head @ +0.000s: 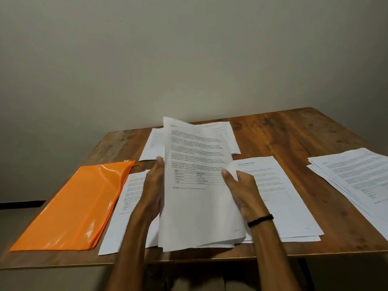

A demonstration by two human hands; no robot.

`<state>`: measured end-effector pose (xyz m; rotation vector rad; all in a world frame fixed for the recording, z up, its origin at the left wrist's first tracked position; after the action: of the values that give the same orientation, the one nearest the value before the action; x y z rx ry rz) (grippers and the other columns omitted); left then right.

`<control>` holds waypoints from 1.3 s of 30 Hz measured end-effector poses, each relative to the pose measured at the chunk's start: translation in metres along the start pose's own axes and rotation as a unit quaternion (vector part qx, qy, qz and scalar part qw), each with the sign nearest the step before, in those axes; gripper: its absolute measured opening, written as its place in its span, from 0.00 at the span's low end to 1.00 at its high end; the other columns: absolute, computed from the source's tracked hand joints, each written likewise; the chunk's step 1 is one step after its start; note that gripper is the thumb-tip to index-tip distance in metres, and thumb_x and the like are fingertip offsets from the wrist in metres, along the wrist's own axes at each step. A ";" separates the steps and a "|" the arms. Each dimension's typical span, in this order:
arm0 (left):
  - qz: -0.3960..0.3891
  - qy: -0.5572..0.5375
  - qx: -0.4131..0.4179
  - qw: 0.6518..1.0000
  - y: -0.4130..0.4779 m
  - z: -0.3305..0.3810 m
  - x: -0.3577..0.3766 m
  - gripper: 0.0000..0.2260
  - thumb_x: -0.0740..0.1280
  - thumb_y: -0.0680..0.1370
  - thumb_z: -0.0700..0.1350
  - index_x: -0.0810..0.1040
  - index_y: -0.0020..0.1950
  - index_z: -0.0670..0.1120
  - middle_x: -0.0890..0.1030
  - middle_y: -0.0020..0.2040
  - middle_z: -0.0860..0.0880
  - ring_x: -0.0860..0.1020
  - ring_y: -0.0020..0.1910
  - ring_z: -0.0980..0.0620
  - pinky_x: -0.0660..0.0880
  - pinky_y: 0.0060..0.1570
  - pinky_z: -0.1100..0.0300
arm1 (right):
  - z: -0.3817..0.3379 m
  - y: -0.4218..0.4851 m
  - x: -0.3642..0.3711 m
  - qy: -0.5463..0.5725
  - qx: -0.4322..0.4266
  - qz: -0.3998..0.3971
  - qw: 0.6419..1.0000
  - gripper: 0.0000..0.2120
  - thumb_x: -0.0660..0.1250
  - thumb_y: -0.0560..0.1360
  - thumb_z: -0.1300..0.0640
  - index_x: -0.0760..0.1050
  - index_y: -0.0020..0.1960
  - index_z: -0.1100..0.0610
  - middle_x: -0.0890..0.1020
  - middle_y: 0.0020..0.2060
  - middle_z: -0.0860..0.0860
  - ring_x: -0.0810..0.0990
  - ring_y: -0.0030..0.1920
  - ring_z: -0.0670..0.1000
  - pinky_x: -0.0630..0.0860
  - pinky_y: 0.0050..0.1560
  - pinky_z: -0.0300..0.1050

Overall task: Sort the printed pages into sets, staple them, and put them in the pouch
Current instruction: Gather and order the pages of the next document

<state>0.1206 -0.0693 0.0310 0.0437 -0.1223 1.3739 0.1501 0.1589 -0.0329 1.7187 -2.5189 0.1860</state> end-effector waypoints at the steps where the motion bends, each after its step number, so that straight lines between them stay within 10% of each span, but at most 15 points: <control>1: 0.002 -0.005 0.000 1.000 0.001 -0.003 -0.003 0.13 0.52 0.85 0.54 0.75 0.49 0.54 0.84 0.35 0.61 0.83 0.35 0.61 0.77 0.31 0.71 | -0.001 0.001 -0.003 -0.024 -0.012 0.025 0.999 0.09 0.70 0.79 0.54 0.82 0.56 0.57 0.87 0.46 0.48 0.86 0.47 0.50 0.83 0.52 0.50; 8: 0.024 0.126 0.044 0.991 0.002 0.001 -0.014 0.17 0.68 0.78 0.57 0.77 0.65 0.56 0.83 0.60 0.56 0.81 0.60 0.49 0.76 0.63 0.45 | -0.008 0.000 -0.009 -0.106 -0.029 0.115 0.987 0.23 0.74 0.75 0.54 0.69 0.66 0.52 0.80 0.60 0.52 0.80 0.58 0.53 0.80 0.58 0.55; 11: 0.075 0.176 0.037 0.981 0.006 -0.010 -0.029 0.16 0.72 0.78 0.44 0.78 0.65 0.51 0.84 0.59 0.53 0.83 0.56 0.48 0.78 0.60 0.43 | -0.007 -0.001 -0.007 -0.126 -0.017 0.121 0.984 0.29 0.75 0.74 0.53 0.69 0.71 0.55 0.80 0.61 0.52 0.80 0.60 0.54 0.79 0.61 0.56; 19: 0.137 0.233 -0.044 0.962 0.013 -0.036 -0.057 0.18 0.71 0.77 0.36 0.76 0.65 0.46 0.82 0.59 0.48 0.81 0.56 0.44 0.78 0.56 0.48 | -0.001 0.006 -0.023 -0.235 0.036 0.062 0.969 0.08 0.71 0.76 0.55 0.82 0.52 0.58 0.85 0.45 0.54 0.85 0.44 0.55 0.83 0.49 0.52; 28: 0.109 0.335 -0.060 0.934 0.015 -0.044 -0.056 0.14 0.70 0.74 0.32 0.77 0.55 0.47 0.80 0.54 0.46 0.78 0.53 0.44 0.73 0.42 0.56 | 0.012 0.011 -0.150 -0.581 0.196 0.261 0.746 0.51 0.72 0.63 0.27 0.65 0.70 0.63 0.70 0.68 0.64 0.69 0.67 0.64 0.66 0.69 0.61; 39: 0.100 0.333 -0.070 0.935 0.013 -0.048 -0.051 0.14 0.71 0.75 0.32 0.76 0.56 0.47 0.80 0.54 0.46 0.78 0.52 0.44 0.72 0.45 0.54 | 0.005 0.034 -0.136 -0.512 0.128 0.183 0.829 0.30 0.79 0.69 0.46 0.72 0.63 0.58 0.79 0.54 0.56 0.79 0.54 0.59 0.78 0.55 0.51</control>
<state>0.1011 -0.1117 -0.0226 -0.5661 0.3549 1.5106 0.1679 0.2955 -0.0585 1.6416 -3.7328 -0.5777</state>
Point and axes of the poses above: each hand's wrist, its own y-axis towards the middle knuckle, its own x-axis out of the palm, z = x × y, the point moved 10 cm from there along y, towards the middle knuckle
